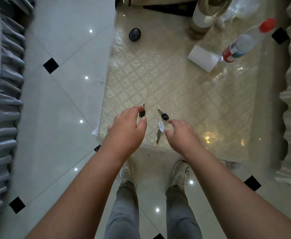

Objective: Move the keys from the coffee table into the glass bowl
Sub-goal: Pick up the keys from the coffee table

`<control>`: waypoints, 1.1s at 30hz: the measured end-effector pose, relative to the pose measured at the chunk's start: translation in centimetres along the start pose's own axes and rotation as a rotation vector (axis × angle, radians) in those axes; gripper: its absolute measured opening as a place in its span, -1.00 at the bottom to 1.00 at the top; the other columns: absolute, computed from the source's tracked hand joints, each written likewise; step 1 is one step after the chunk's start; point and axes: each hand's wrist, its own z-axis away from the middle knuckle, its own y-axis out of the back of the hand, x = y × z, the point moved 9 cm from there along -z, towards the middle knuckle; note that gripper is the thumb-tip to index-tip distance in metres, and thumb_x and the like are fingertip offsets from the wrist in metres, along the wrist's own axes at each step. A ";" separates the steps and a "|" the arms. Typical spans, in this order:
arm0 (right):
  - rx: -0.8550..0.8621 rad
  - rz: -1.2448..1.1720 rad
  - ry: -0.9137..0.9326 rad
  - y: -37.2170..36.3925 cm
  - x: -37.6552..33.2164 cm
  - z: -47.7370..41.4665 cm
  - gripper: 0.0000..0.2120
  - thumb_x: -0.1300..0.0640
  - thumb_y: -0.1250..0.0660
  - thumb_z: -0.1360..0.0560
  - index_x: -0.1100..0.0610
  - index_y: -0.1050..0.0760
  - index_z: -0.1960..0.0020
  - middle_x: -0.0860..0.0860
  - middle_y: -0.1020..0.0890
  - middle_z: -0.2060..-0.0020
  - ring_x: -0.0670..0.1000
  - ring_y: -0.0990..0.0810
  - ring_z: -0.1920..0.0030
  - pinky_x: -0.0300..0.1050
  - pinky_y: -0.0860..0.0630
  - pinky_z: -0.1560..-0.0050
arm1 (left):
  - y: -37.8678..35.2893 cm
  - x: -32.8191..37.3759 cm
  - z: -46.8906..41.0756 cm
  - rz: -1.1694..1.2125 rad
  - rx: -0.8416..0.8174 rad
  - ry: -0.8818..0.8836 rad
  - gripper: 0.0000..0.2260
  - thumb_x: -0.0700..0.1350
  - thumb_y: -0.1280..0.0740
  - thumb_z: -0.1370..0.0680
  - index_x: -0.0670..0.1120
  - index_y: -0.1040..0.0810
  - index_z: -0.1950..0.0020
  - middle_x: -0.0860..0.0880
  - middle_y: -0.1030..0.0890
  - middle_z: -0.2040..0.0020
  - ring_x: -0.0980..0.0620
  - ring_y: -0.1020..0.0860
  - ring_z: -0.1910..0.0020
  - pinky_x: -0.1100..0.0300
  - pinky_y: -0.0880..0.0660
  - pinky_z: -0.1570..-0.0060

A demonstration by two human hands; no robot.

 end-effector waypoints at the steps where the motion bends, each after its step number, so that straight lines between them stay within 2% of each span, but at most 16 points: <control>1: 0.016 0.011 -0.013 -0.4 0.2 -0.9 -0.55 -0.08 -0.17 -0.59 0.00 -0.37 -0.45 0.03 -0.45 -0.38 0.15 -0.41 -0.33 0.09 -0.36 -0.26 | -0.2 -0.2 -0.3 0.002 -0.001 -0.001 -0.62 0.11 -0.13 -0.61 0.14 -0.36 -0.44 0.13 -0.42 -0.39 0.01 -0.43 -0.31 -0.16 -0.35 -0.31; 4: 0.078 0.032 -0.050 -1.2 0.6 -3.2 -0.57 -0.07 -0.19 -0.58 -0.02 -0.39 -0.43 0.03 -0.50 -0.32 0.15 -0.45 -0.28 0.08 -0.39 -0.17 | -0.6 -0.4 -1.3 0.012 0.001 -0.018 -0.62 0.12 -0.13 -0.61 0.14 -0.37 -0.43 0.15 -0.44 -0.35 0.02 -0.44 -0.27 -0.15 -0.35 -0.30; 6: 0.063 0.059 -0.061 -2.2 0.6 -4.5 -0.57 -0.06 -0.19 -0.58 -0.07 -0.38 -0.44 0.02 -0.47 -0.35 0.15 -0.42 -0.31 0.09 -0.37 -0.18 | -0.8 -0.7 -1.8 0.022 0.002 -0.025 -0.62 0.11 -0.13 -0.61 0.13 -0.37 -0.43 0.16 -0.45 -0.33 0.04 -0.44 -0.26 -0.13 -0.35 -0.30; 10: -0.155 0.203 -0.071 -5.5 0.1 -6.2 -0.53 -0.02 -0.12 -0.57 -0.17 -0.30 -0.48 -0.01 -0.20 -0.53 0.15 -0.23 -0.44 0.17 -0.28 -0.28 | -1.2 -1.3 -2.7 0.029 0.002 -0.027 -0.63 0.10 -0.14 -0.61 0.13 -0.38 -0.42 0.17 -0.45 -0.32 0.04 -0.45 -0.23 -0.12 -0.36 -0.29; 14: -0.236 0.197 -0.114 -7.3 0.5 -6.5 -0.58 0.00 -0.11 -0.56 -0.10 -0.39 -0.41 0.00 -0.08 -0.58 0.14 -0.13 -0.49 0.18 -0.23 -0.33 | -1.6 -1.6 -3.1 0.025 0.009 -0.034 -0.63 0.10 -0.15 -0.60 0.15 -0.36 -0.41 0.17 -0.44 -0.32 0.02 -0.47 -0.20 -0.12 -0.37 -0.27; 18: -0.086 0.210 -0.083 -6.9 0.2 -6.5 -0.59 0.01 -0.12 -0.56 0.00 -0.41 -0.38 0.01 -0.21 -0.52 0.14 -0.22 -0.44 0.14 -0.27 -0.29 | -1.8 -1.9 -3.3 0.002 0.033 -0.029 -0.62 0.11 -0.15 -0.59 0.17 -0.34 -0.42 0.16 -0.43 -0.34 0.03 -0.47 -0.20 -0.13 -0.38 -0.25; 24: 0.049 0.210 -0.084 -6.2 0.5 -6.3 -0.60 0.00 -0.16 -0.55 -0.03 -0.43 -0.37 0.01 -0.34 -0.47 0.13 -0.32 -0.38 0.09 -0.31 -0.21 | -2.6 -1.7 -3.4 -0.025 0.029 -0.043 -0.62 0.12 -0.14 -0.59 0.18 -0.34 -0.42 0.17 -0.43 -0.34 0.04 -0.47 -0.19 -0.15 -0.37 -0.26; 30: 0.123 0.250 -0.003 -6.4 -0.4 -6.4 -0.63 0.02 -0.21 -0.54 -0.01 -0.49 -0.32 -0.09 -0.30 -0.50 0.09 -0.34 -0.36 0.06 -0.32 -0.17 | -3.1 -2.1 -3.3 -0.034 0.035 -0.049 -0.62 0.14 -0.12 -0.59 0.17 -0.35 -0.41 0.19 -0.42 -0.34 0.06 -0.47 -0.21 -0.15 -0.38 -0.25; 33: 0.153 0.256 0.016 -6.5 -0.7 -6.2 -0.64 0.06 -0.21 -0.55 0.03 -0.48 -0.33 -0.11 -0.36 -0.46 0.08 -0.36 -0.34 0.06 -0.33 -0.17 | -3.3 -2.4 -3.2 -0.033 0.037 -0.049 -0.62 0.15 -0.11 -0.59 0.17 -0.35 -0.40 0.21 -0.42 -0.33 0.07 -0.46 -0.20 -0.14 -0.39 -0.24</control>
